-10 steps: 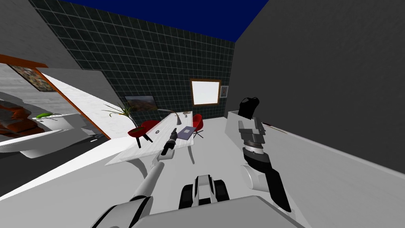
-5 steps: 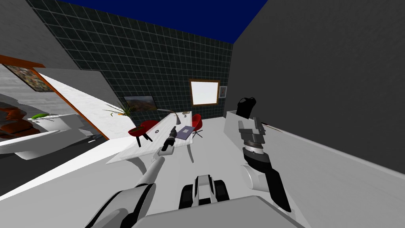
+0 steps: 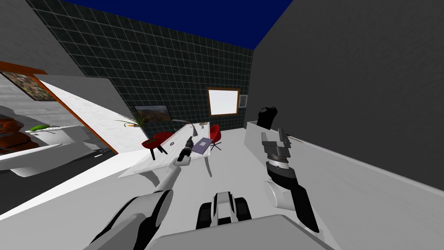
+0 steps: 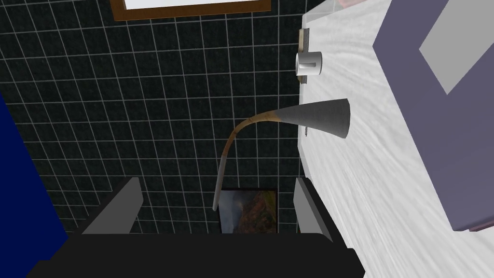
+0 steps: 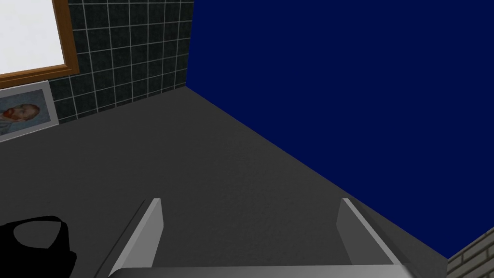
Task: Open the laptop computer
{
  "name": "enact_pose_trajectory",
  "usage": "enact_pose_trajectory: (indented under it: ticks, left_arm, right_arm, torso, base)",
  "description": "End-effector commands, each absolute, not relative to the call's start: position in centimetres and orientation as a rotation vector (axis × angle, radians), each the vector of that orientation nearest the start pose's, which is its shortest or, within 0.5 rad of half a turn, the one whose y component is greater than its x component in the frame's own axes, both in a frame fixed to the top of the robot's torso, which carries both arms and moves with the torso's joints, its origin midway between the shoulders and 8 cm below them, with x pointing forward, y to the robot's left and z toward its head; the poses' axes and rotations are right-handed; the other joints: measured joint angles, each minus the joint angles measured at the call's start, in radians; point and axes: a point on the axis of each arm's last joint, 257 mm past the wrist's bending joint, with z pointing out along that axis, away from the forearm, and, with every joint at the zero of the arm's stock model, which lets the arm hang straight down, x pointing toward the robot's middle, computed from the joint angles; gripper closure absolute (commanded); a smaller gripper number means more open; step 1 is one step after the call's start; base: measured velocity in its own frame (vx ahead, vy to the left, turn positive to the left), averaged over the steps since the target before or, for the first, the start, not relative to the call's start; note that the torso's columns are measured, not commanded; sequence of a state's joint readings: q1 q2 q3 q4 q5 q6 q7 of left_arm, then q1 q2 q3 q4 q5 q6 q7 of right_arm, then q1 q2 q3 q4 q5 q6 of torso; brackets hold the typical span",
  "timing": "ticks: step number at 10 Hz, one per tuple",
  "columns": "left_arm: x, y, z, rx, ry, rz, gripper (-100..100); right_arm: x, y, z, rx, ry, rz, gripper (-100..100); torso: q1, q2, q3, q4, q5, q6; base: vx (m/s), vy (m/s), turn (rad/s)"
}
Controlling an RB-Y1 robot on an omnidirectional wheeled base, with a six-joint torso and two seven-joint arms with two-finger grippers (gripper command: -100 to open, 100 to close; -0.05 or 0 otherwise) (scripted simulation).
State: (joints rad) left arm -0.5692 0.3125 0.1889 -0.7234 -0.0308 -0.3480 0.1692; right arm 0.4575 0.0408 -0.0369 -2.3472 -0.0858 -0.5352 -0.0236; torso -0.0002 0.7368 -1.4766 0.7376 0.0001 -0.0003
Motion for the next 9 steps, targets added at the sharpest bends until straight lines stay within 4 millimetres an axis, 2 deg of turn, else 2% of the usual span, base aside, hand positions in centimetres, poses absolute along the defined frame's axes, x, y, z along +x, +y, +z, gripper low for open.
enact_pose_trajectory:
  ticks: [1,3,4,9]
  left_arm:
    - [67.64,37.99,-17.98,-1.149,1.081,-1.107,-100]
    - [67.55,38.03,-18.07,-1.149,1.082,-1.106,-100]
    - [67.56,38.05,-18.12,-1.151,1.083,-1.106,0]
    - [67.55,38.05,-18.12,-1.151,1.083,-1.106,0]
  right_arm:
    - [31.92,-29.70,7.29,0.624,0.418,1.384,0]
    - [31.92,-29.70,7.29,0.624,0.418,1.384,0]
    - [31.92,-29.70,7.29,0.624,0.418,1.384,0]
    - [31.92,-29.70,7.29,0.624,0.418,1.384,0]
  torso:
    - [-0.001,0.002,0.001,0.001,0.000,0.001]
    - [0.001,0.000,0.000,0.000,0.000,0.000]
    - [0.001,-0.001,-0.001,0.000,0.000,0.000]
    - [0.000,0.001,0.001,0.001,0.000,0.000]
  base:
    - [-0.065,-0.020,-0.033]
    - [-0.020,-0.009,0.002]
    - [0.000,0.000,0.000]
    - [0.000,0.000,0.000]
